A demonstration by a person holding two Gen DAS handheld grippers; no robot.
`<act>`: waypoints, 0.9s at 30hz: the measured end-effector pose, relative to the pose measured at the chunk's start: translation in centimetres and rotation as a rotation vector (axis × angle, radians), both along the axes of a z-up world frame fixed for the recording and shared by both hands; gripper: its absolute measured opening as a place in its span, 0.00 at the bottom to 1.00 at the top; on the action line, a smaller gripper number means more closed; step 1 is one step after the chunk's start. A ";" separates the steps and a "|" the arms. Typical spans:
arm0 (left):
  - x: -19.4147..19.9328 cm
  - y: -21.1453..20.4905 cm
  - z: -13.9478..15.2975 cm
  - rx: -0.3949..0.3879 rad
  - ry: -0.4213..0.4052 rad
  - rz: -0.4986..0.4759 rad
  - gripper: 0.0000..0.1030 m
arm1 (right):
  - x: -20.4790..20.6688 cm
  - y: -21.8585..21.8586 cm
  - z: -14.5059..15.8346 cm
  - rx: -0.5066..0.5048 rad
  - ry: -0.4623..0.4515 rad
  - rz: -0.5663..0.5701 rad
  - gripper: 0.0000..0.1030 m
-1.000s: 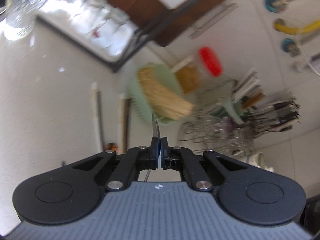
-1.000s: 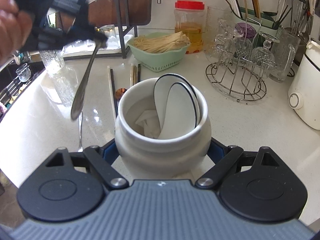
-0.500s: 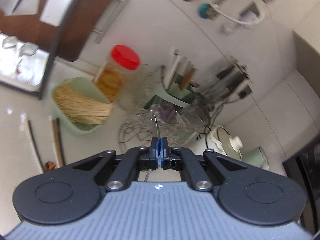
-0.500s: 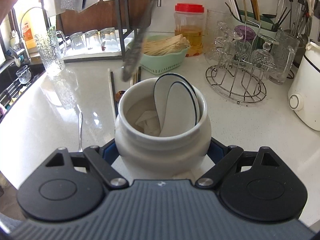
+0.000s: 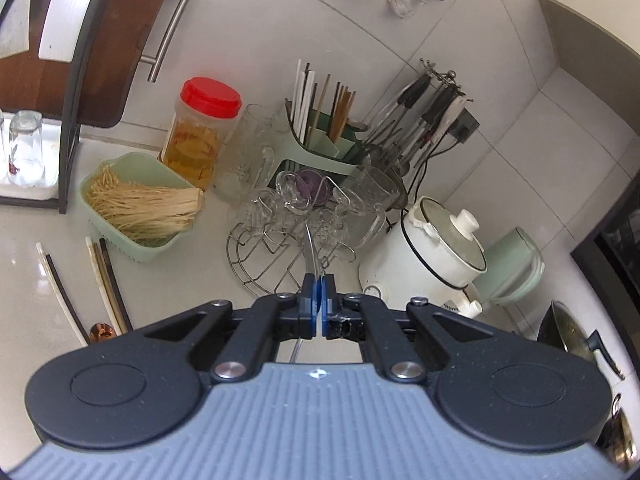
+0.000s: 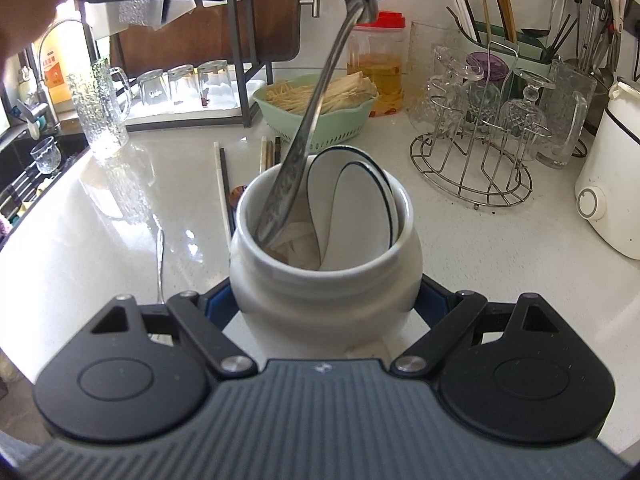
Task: Organize utensils
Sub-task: 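Lift the metal spoon with the left tool and lower it into the mug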
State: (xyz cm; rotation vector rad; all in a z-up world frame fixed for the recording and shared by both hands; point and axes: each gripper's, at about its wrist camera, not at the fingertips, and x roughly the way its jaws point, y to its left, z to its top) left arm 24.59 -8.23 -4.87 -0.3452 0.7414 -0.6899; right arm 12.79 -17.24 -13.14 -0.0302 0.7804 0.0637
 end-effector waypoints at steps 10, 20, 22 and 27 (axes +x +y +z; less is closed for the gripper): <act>-1.9 1.9 0.8 0.059 0.009 -0.029 0.02 | 0.0 0.0 0.0 -0.001 -0.004 0.002 0.88; -3.8 3.4 0.5 0.128 0.024 -0.091 0.02 | 0.2 0.1 -0.1 0.000 -0.009 -0.007 0.88; -4.0 3.6 0.4 0.124 0.012 -0.094 0.02 | 0.1 0.1 -0.1 0.000 -0.012 -0.007 0.89; -4.1 3.4 0.4 0.118 -0.024 -0.079 0.02 | 0.0 0.0 -0.2 0.003 -0.018 -0.006 0.89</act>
